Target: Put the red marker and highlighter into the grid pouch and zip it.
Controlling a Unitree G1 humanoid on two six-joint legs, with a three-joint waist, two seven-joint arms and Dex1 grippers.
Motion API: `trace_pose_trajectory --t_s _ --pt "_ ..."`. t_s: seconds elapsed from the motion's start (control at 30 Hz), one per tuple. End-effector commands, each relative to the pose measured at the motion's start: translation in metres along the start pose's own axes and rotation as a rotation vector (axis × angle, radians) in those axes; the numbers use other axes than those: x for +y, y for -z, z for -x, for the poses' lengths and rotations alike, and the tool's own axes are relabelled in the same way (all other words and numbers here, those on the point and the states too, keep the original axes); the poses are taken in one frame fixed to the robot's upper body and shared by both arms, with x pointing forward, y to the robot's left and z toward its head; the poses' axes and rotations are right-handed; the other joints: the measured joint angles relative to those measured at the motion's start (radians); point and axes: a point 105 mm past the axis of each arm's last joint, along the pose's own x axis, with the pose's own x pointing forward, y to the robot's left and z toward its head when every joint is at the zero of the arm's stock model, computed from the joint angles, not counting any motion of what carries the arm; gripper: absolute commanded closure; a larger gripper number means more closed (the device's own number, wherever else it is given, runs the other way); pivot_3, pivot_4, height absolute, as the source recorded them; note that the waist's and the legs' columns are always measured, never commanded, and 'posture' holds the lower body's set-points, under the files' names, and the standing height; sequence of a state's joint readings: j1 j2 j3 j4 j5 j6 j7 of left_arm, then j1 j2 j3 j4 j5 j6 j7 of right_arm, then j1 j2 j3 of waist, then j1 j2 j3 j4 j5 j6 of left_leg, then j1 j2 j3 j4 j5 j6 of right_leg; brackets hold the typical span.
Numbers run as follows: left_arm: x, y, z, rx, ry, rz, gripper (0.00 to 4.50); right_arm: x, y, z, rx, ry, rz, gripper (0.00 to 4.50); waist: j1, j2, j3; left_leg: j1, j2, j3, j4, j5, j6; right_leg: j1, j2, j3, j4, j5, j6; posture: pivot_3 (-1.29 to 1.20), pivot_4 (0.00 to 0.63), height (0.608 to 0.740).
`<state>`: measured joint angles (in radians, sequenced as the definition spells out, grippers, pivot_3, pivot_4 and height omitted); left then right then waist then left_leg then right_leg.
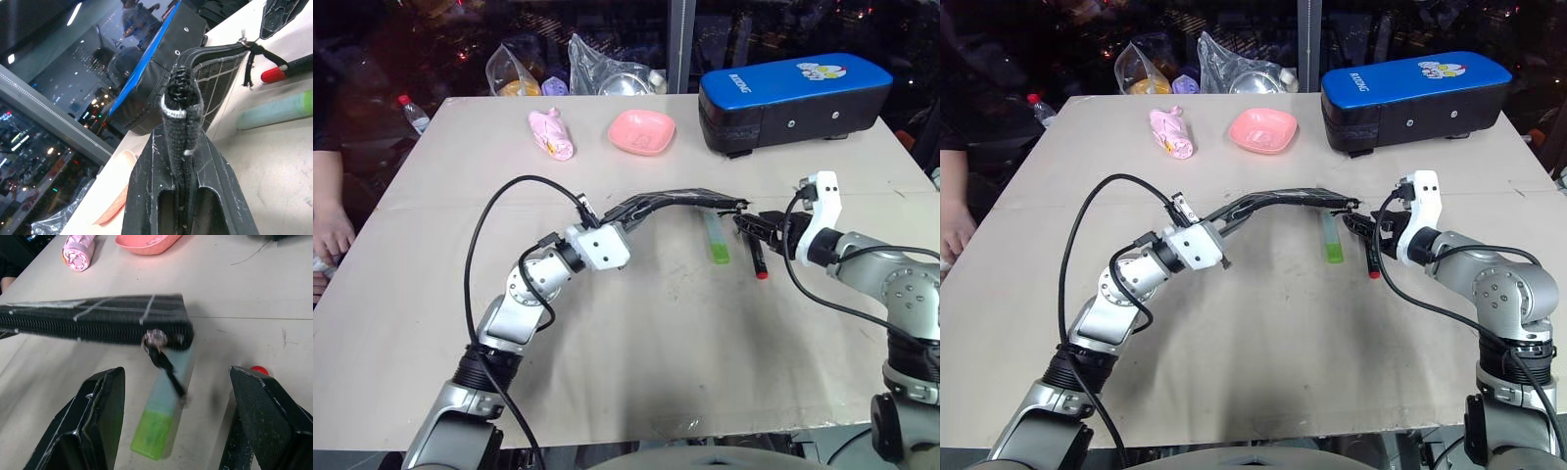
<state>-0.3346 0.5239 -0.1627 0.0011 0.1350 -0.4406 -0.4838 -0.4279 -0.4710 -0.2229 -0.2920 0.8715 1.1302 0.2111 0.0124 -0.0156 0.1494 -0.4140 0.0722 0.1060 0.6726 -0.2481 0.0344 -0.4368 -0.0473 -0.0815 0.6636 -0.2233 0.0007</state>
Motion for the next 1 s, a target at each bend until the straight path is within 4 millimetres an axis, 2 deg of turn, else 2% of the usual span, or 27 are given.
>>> trace_pose_trajectory --t_s 0.03,0.3,0.53,0.57,1.0 --pt "0.009 -0.012 0.000 -0.042 -0.037 -0.020 4.50 0.012 -0.012 -0.001 -0.053 -0.039 0.022 1.09 -0.001 0.000 0.000 0.000 0.000 0.000 0.000 0.000 0.000 0.000 0.000 0.000 0.000 0.000 0.000 0.00 0.150 0.740" --pt "0.009 -0.013 -0.001 -0.044 -0.037 -0.014 4.50 0.016 -0.008 -0.010 -0.055 -0.051 0.023 1.09 0.000 0.000 0.000 0.000 0.000 0.000 0.000 0.000 0.000 0.000 0.000 0.000 0.000 0.000 0.000 0.00 0.150 0.740" --pt "0.008 -0.012 0.000 -0.040 -0.033 -0.010 4.50 0.019 -0.007 -0.013 -0.059 -0.061 0.018 4.26 0.000 0.000 0.000 0.000 0.000 0.000 0.000 0.000 0.000 0.000 0.000 0.000 0.000 0.000 0.000 0.00 0.150 0.740" --pt "0.008 -0.012 0.000 -0.039 -0.032 -0.010 4.50 0.019 -0.007 -0.014 -0.063 -0.059 0.018 4.45 0.000 0.000 0.000 0.000 0.000 0.000 0.000 0.000 0.000 0.000 0.000 0.000 0.000 0.000 0.000 0.00 0.150 0.740" --pt "0.007 -0.011 0.002 -0.033 -0.024 -0.014 4.50 0.024 -0.010 -0.013 -0.070 -0.080 0.061 4.45 0.000 0.000 0.000 0.000 0.000 0.000 -0.001 0.000 0.000 0.000 0.000 -0.001 -0.001 0.000 0.000 0.00 0.150 0.740"
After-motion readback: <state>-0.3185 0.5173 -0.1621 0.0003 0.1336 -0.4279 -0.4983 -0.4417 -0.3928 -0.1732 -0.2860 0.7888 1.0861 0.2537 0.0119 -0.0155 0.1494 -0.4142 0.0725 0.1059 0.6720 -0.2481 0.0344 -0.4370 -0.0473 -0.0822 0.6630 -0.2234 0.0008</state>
